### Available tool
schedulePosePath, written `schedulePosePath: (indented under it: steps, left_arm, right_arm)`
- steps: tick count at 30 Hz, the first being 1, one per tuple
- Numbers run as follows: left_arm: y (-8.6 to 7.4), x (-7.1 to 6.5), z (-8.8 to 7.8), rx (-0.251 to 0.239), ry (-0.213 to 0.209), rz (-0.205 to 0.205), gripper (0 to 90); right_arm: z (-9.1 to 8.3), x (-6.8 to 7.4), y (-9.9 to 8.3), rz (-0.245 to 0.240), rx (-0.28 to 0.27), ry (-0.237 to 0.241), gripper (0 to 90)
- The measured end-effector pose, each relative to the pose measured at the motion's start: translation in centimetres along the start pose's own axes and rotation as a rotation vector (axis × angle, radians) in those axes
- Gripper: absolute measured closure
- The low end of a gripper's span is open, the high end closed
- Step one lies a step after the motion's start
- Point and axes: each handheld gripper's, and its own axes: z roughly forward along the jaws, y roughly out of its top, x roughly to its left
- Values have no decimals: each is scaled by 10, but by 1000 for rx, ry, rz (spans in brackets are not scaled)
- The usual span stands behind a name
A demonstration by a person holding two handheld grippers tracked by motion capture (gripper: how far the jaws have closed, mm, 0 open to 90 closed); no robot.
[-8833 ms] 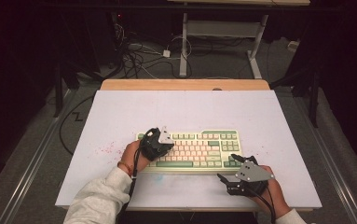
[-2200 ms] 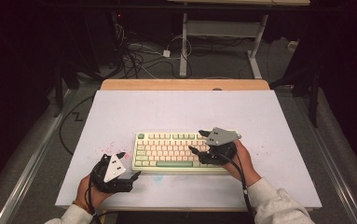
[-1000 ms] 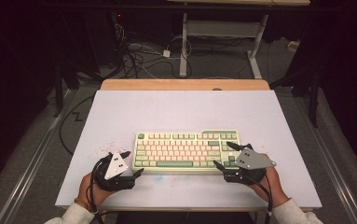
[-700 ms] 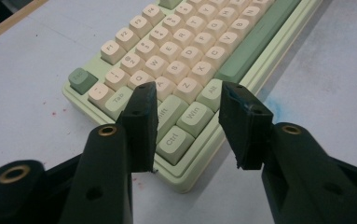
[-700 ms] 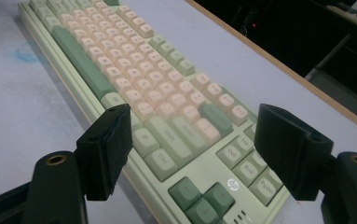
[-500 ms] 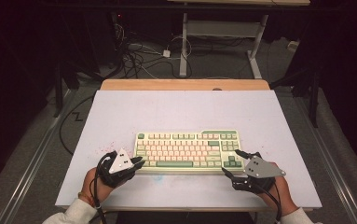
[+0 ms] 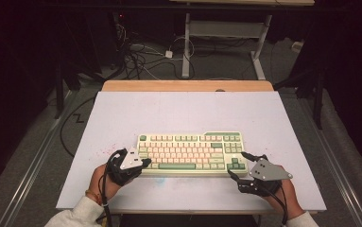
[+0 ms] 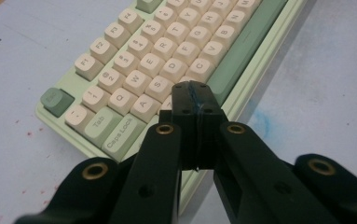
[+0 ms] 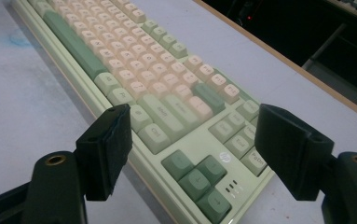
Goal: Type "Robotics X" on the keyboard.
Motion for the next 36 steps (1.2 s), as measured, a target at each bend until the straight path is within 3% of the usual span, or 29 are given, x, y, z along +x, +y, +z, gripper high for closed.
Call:
schedulePosePath:
  steps: [19, 36]
  left_arm:
    - [33, -1, 30, 14, -57, 23, 872]
    - [39, -1, 52, 73, -60, 54, 872]
  right_arm:
    - [2, 2, -3, -14, 18, 3, 284]
    - [3, 3, -5, -32, 40, 2, 290]
